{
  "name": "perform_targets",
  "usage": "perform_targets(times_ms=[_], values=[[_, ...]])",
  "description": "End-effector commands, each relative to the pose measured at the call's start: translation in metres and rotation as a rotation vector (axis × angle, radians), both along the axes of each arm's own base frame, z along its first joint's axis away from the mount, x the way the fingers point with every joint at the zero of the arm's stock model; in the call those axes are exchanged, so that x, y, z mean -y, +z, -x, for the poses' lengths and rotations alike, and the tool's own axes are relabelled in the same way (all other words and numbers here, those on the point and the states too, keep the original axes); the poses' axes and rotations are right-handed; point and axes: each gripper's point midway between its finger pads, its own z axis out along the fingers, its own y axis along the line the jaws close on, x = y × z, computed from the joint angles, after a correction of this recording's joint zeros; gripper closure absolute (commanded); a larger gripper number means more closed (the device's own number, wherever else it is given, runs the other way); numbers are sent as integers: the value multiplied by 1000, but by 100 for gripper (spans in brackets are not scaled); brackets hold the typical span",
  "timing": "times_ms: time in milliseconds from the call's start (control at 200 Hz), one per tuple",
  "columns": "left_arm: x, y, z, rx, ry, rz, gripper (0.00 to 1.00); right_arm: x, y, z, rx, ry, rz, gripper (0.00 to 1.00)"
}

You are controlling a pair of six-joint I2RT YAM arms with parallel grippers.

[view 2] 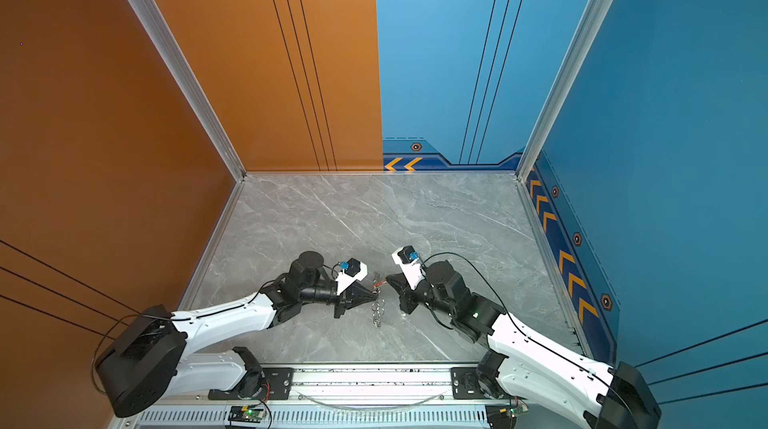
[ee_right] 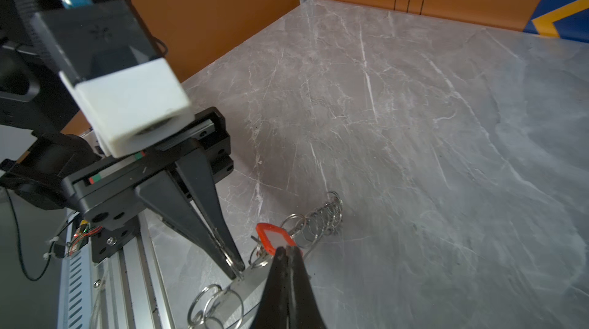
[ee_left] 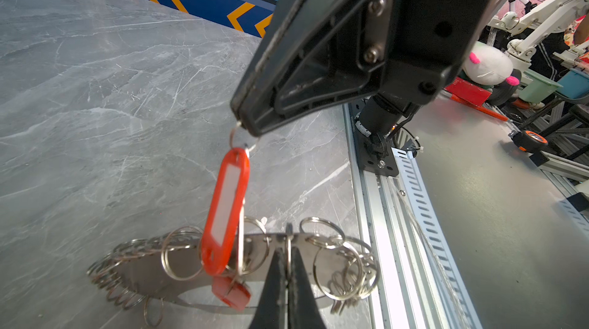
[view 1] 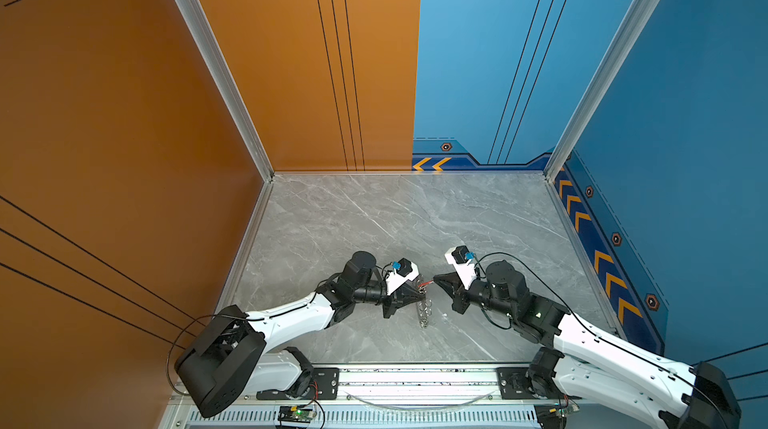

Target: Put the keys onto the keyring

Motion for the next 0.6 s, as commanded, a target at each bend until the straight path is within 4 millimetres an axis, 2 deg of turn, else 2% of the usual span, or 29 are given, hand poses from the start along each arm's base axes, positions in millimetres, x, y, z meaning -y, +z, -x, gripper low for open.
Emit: perform_targets(times_ms=[0, 270, 415, 596], values=[[-4, 4, -9, 33, 42, -3, 100, 20, -7, -1, -3, -56, 110, 100], [-7, 6, -13, 51, 67, -4, 100, -12, -15, 38, -24, 178, 137, 100], [-1, 2, -5, 17, 9, 0, 100, -22, -1, 38, 25, 206, 86, 100], [4, 1, 10, -10, -77, 12, 100, -26, 2, 35, 53, 225, 89, 100]])
